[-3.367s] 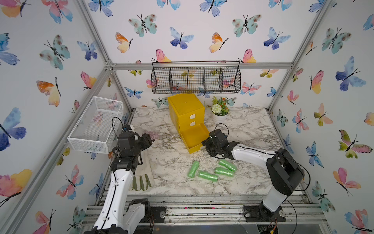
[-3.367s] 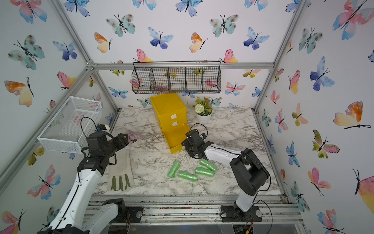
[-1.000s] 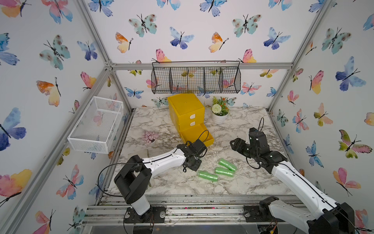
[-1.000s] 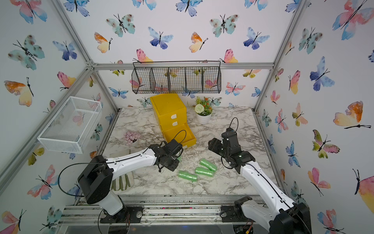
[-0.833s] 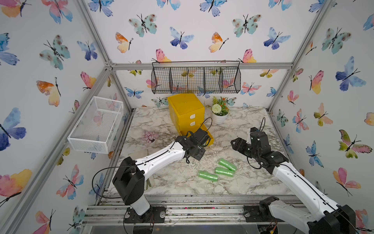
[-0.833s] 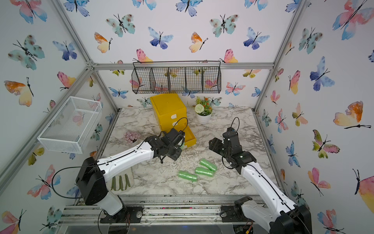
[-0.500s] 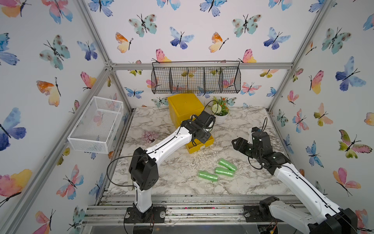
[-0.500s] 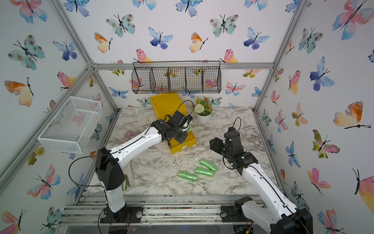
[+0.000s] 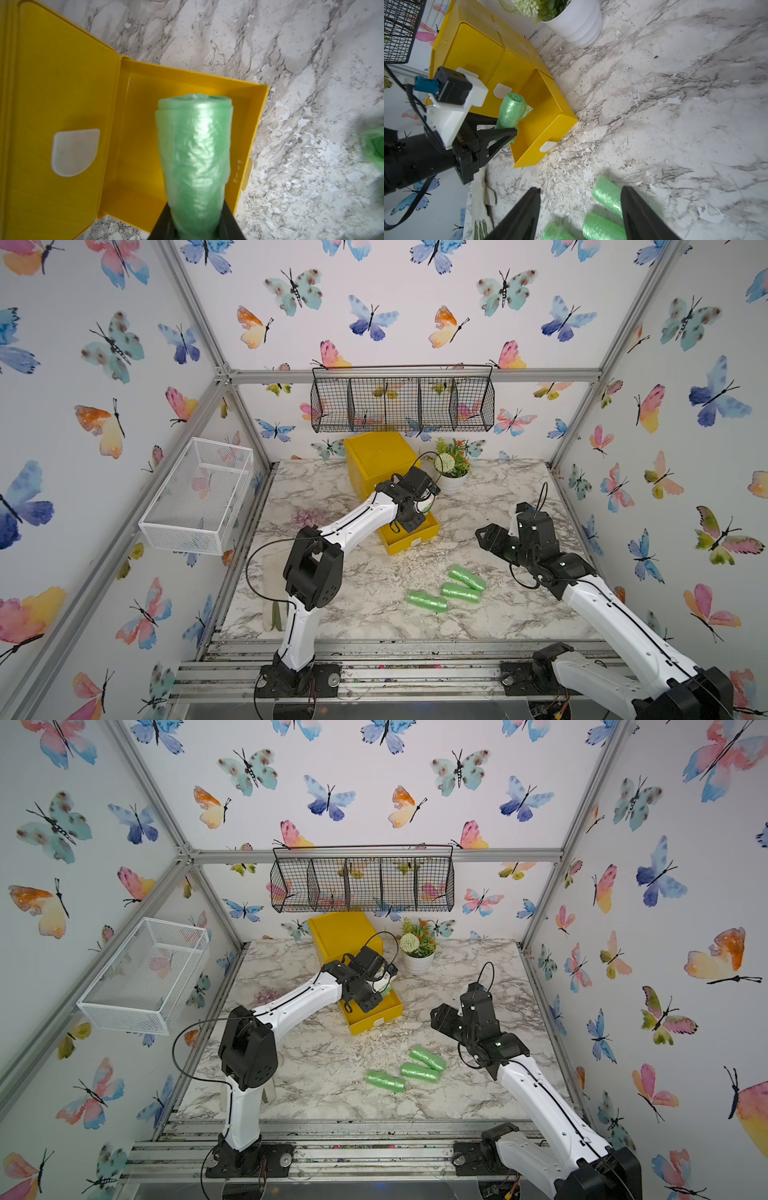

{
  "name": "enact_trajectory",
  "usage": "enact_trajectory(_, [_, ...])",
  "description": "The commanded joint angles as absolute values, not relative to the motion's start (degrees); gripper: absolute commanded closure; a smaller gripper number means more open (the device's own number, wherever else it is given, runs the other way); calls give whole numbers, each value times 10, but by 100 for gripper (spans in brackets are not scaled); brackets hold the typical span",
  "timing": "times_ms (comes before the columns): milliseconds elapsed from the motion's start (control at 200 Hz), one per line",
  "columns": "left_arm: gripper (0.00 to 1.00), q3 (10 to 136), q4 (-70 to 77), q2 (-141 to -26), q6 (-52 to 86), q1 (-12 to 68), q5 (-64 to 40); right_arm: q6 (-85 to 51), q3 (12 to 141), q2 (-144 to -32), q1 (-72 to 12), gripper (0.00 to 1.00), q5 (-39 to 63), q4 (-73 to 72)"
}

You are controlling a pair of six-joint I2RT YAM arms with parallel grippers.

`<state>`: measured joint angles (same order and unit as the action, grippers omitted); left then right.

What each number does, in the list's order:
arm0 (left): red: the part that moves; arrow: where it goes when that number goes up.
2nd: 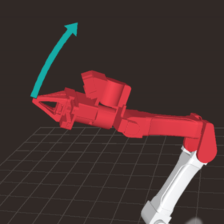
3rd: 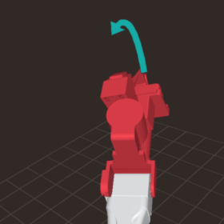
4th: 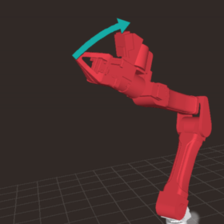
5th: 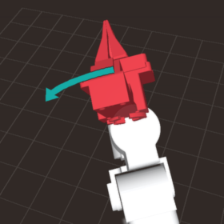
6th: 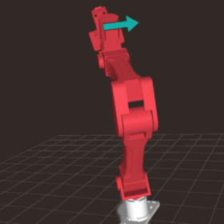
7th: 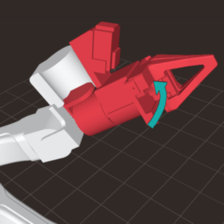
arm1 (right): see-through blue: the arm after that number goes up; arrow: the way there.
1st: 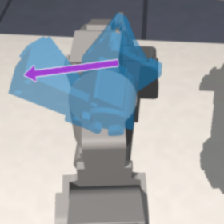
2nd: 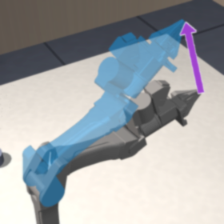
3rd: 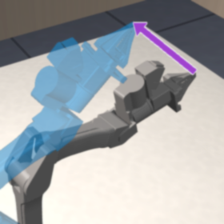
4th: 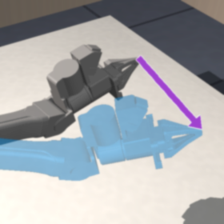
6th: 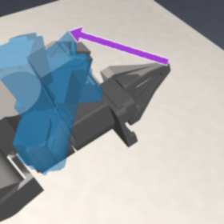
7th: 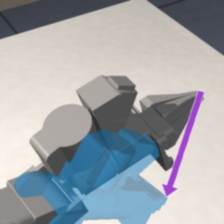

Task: Sort the rolls of trash bags by color and place them into the drawer
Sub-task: Place the roll of trash bags in the drawer.

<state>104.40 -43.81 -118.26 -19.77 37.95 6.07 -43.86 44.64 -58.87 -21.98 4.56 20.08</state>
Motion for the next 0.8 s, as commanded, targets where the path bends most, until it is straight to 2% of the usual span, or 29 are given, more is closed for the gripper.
enact_trajectory(0, [73,1043,-432,-1206,-221,367,39,-436,430,-584,-215,33,57,191])
enact_trajectory(345, [72,1049,-432,-1275,-228,360,-15,-440,410,-580,-214,33,60,186])
enact_trajectory(796, [68,1072,-435,-1303,-239,348,-42,-441,400,-577,-213,33,57,187])
